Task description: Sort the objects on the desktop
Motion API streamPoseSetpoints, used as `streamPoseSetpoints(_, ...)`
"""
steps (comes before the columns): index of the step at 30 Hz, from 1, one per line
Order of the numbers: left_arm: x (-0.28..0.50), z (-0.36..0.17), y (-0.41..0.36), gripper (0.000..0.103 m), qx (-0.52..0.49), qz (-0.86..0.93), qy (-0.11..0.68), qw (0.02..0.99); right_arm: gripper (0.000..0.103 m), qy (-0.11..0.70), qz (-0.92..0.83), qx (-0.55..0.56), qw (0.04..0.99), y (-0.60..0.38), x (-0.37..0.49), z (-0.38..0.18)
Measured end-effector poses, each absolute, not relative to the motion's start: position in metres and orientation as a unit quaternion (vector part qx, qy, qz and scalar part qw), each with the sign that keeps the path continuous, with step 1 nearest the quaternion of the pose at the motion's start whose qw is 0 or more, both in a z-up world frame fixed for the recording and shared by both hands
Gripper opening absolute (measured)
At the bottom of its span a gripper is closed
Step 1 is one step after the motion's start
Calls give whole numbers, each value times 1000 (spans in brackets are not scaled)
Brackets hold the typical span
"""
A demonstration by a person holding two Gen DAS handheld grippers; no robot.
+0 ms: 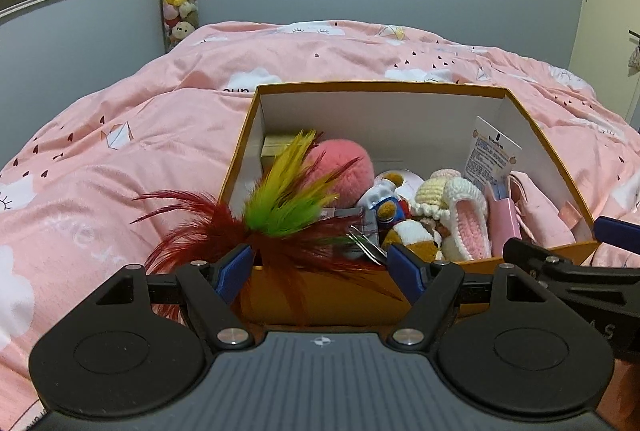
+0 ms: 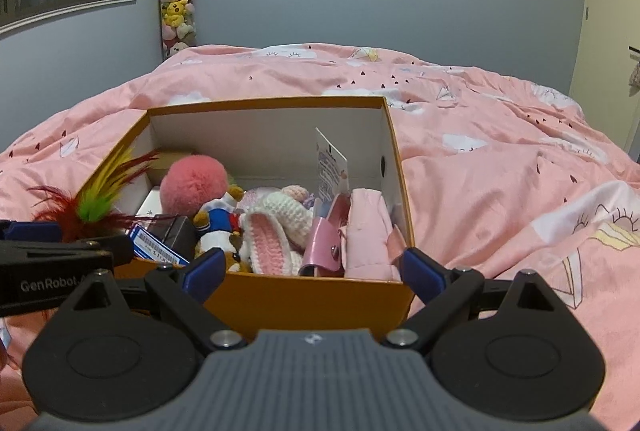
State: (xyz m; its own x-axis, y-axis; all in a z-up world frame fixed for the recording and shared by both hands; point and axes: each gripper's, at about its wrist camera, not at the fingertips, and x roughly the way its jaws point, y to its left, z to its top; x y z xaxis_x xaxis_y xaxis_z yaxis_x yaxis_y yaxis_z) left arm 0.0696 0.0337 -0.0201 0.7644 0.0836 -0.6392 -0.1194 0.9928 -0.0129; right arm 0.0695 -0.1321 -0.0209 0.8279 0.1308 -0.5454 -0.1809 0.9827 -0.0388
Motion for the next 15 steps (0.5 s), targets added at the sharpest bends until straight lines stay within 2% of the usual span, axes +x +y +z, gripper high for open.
streamPoseSetpoints(6,71,-20,34,94,-25,61,340,938,96,280,79,-59,955,-129,68,-24)
streamPoseSetpoints(15,73,-22,35,94,-33,65,340,938,97,280,80,-55,955,-129,68,-26)
